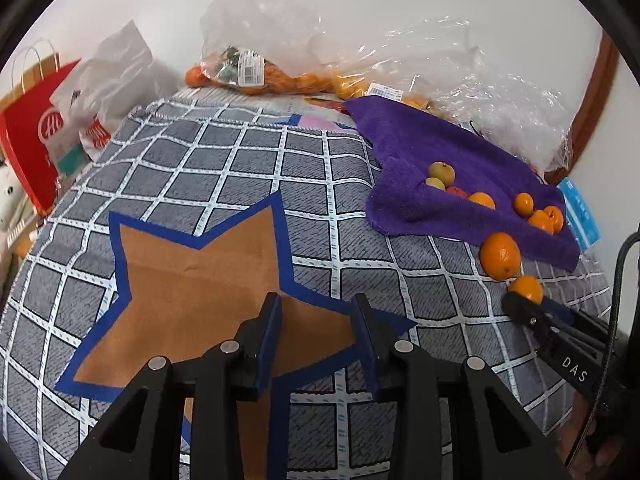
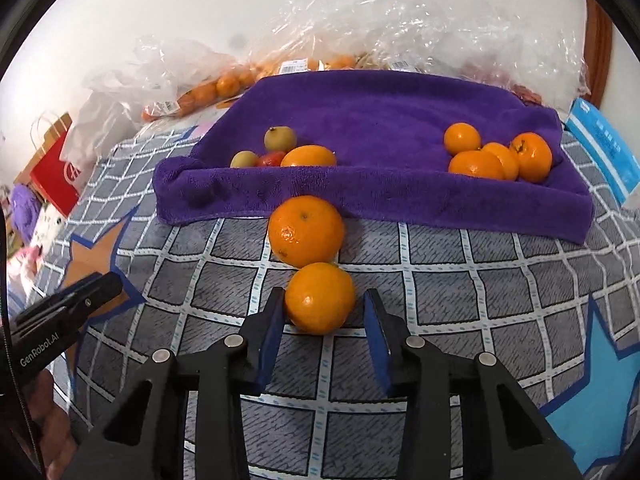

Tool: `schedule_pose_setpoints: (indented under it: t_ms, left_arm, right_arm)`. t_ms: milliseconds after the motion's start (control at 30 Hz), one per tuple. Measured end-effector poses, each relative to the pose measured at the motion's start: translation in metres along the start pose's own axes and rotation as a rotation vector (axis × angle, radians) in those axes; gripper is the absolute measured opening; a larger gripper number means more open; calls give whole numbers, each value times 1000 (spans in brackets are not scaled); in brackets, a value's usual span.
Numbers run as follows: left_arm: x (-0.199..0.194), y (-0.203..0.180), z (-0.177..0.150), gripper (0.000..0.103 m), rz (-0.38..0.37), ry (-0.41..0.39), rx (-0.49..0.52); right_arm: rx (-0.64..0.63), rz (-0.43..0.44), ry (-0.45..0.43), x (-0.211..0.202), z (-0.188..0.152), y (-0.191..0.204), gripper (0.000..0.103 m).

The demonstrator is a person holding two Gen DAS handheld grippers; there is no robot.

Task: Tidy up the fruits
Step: 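Withdraw both open tools from the towel toward the loose oranges, then grasp an orange with the right tool while the left tool grasps another orange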

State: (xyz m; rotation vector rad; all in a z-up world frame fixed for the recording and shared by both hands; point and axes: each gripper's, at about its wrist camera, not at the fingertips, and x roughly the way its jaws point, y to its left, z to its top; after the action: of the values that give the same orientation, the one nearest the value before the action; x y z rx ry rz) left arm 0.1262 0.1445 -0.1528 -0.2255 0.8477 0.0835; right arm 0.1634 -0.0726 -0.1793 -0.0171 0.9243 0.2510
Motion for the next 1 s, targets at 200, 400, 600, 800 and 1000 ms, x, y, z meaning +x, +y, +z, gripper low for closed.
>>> schedule_pose_setpoints:
  t_ms: [200,400,600,800,1000]
  left_arm:
    - [0,0,0,38,-10,-7,-4]
    - [1,-3,1,40,-4,-6,12]
    - [-1,3,0,39,-39,-13,-19]
    - [-2,-4,-1,39,-45,6,20]
    - [-10,-36,-15,39,-56,33,101]
  right_arm:
    - [-33,-18,-12,-1,-2,3,34]
    - [-15,-13,-20,-1,-2,1,34]
    - [26,-8,-48,-14,-3,-11,34]
    - [18,-77,-93,-33,-6,-33,34]
    - [48,-135,-110,-41,-11,-62,34]
